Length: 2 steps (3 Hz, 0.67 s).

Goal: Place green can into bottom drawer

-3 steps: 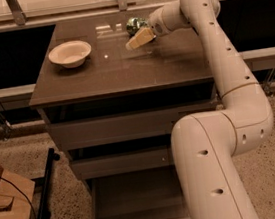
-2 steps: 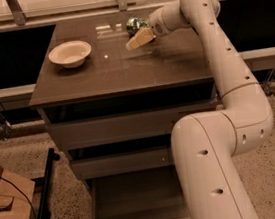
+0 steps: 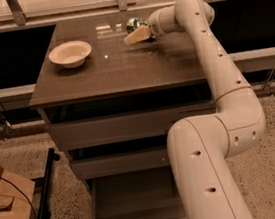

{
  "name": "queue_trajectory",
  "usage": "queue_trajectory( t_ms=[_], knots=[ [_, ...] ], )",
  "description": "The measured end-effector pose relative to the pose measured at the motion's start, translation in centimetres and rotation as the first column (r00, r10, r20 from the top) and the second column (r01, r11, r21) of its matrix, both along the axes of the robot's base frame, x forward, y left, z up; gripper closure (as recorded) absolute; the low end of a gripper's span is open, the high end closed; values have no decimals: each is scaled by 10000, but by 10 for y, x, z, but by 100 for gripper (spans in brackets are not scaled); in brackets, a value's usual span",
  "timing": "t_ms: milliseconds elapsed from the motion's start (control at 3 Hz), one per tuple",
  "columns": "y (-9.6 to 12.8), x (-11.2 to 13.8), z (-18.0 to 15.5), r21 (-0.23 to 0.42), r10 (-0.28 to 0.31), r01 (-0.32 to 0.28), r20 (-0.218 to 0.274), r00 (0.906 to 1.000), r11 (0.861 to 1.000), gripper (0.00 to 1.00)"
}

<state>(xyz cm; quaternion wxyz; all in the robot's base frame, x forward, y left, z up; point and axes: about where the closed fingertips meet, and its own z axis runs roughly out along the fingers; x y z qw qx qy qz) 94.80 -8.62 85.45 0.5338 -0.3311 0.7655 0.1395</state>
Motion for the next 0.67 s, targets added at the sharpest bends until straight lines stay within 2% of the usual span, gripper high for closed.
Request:
queue_trajectory(
  t_ms=[333,667],
  knots=[
    [-13,16,-1,297,-905,902,89,9959,9955,0],
    [-22,23,0,491,-1474,1472,13,9891,9879,19]
  ],
)
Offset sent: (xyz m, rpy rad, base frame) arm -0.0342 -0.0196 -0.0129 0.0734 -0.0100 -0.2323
